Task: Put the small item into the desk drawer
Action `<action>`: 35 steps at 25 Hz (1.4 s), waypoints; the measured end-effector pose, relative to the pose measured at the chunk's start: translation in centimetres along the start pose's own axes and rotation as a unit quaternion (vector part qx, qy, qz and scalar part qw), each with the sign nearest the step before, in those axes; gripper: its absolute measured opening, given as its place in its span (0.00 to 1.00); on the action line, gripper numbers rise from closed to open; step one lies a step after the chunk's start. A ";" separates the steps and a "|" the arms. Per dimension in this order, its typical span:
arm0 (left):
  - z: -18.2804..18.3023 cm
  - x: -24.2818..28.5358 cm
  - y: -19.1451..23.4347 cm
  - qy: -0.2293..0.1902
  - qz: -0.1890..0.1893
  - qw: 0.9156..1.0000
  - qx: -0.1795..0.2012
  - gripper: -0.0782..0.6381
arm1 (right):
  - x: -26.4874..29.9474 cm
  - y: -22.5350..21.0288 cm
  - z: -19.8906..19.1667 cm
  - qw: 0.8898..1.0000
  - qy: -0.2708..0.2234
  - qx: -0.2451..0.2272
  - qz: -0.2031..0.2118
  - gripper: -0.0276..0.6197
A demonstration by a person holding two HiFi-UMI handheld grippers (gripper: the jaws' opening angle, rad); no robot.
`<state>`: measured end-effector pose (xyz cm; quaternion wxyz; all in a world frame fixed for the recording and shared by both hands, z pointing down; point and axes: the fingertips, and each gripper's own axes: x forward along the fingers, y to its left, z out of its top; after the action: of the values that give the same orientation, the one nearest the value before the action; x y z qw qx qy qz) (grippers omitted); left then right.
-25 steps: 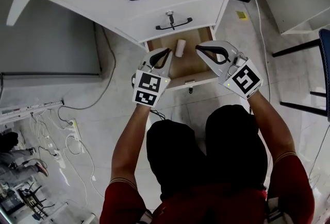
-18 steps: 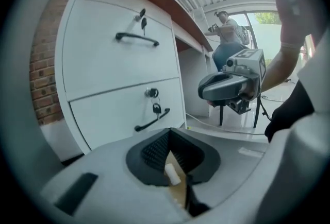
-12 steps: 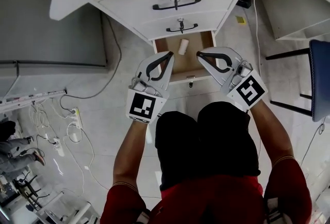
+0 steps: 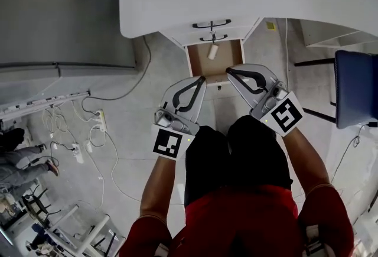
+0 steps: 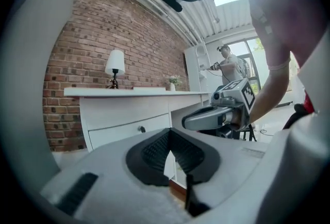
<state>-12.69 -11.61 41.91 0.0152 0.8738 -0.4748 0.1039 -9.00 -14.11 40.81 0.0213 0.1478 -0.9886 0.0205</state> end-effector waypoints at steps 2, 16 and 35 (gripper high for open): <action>3.3 -1.1 0.1 -0.012 0.011 0.999 -0.028 0.12 | -0.2 0.6 3.4 1.000 -0.004 0.008 -0.001 0.06; 24.1 -7.8 -2.0 -0.050 0.038 0.997 -0.054 0.12 | -4.7 5.5 24.1 0.999 -0.032 0.036 -0.003 0.06; 36.1 -13.5 -10.6 -0.090 0.027 0.995 -0.033 0.12 | -15.1 11.0 33.9 0.998 -0.054 0.031 -0.029 0.06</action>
<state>-4.90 0.84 4.70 -0.0020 0.8654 -0.5009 0.0092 0.98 -0.81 5.85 -0.0362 0.1775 -0.9825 0.0421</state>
